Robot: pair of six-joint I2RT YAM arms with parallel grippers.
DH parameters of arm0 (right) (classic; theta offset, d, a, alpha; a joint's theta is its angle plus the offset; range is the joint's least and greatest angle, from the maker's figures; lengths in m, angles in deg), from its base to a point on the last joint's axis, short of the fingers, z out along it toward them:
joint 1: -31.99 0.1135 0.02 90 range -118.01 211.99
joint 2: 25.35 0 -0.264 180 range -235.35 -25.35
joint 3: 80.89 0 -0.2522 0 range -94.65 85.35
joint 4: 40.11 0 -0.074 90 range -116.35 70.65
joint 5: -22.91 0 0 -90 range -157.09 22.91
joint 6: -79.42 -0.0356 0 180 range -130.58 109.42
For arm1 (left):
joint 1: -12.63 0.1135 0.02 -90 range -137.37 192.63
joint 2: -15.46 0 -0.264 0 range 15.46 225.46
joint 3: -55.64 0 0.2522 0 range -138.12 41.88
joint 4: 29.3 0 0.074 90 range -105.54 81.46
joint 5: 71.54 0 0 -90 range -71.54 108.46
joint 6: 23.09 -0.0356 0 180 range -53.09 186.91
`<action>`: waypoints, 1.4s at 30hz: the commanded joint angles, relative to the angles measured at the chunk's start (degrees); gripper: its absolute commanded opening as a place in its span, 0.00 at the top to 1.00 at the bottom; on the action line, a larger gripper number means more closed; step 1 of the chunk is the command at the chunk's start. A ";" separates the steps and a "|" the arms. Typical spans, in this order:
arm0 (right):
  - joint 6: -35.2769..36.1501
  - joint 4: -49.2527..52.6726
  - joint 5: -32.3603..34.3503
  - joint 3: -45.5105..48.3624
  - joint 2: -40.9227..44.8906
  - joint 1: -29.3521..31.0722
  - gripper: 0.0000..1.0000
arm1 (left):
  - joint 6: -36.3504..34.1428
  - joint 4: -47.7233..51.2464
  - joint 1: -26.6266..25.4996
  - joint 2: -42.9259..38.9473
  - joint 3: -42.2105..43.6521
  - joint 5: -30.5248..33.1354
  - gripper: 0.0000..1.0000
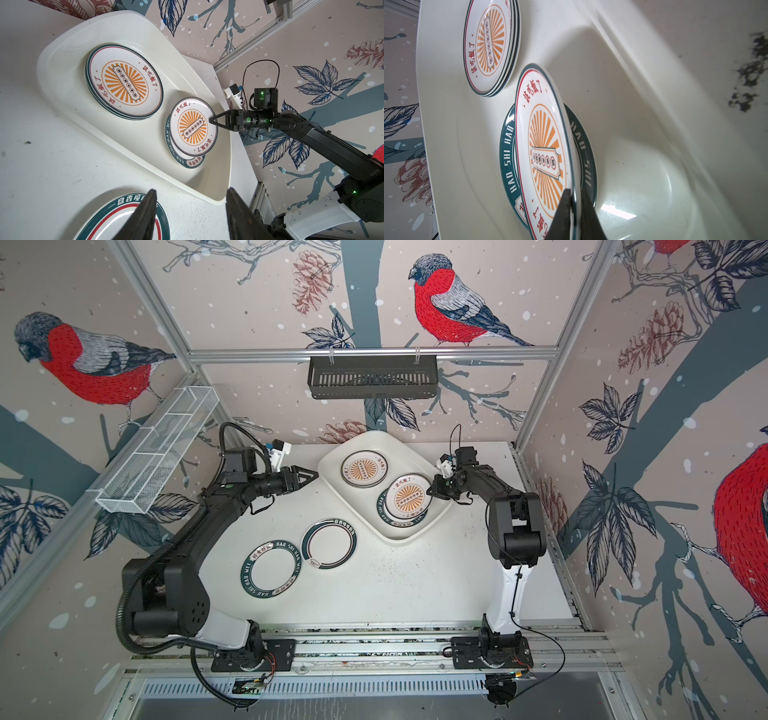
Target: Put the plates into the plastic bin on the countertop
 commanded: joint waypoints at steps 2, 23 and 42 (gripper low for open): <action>1.07 0.54 -1.08 0.18 0.00 -0.25 0.87 | -0.93 -0.23 -0.02 -0.30 -0.08 -0.83 0.46; 0.70 0.78 0.17 1.85 -0.56 -0.51 0.84 | -1.09 -0.30 0.01 -0.04 0.14 -1.12 0.46; 1.36 6.44 11.40 -2.95 -1.18 3.74 0.85 | -0.52 -0.79 -0.01 1.02 -0.21 -2.12 0.46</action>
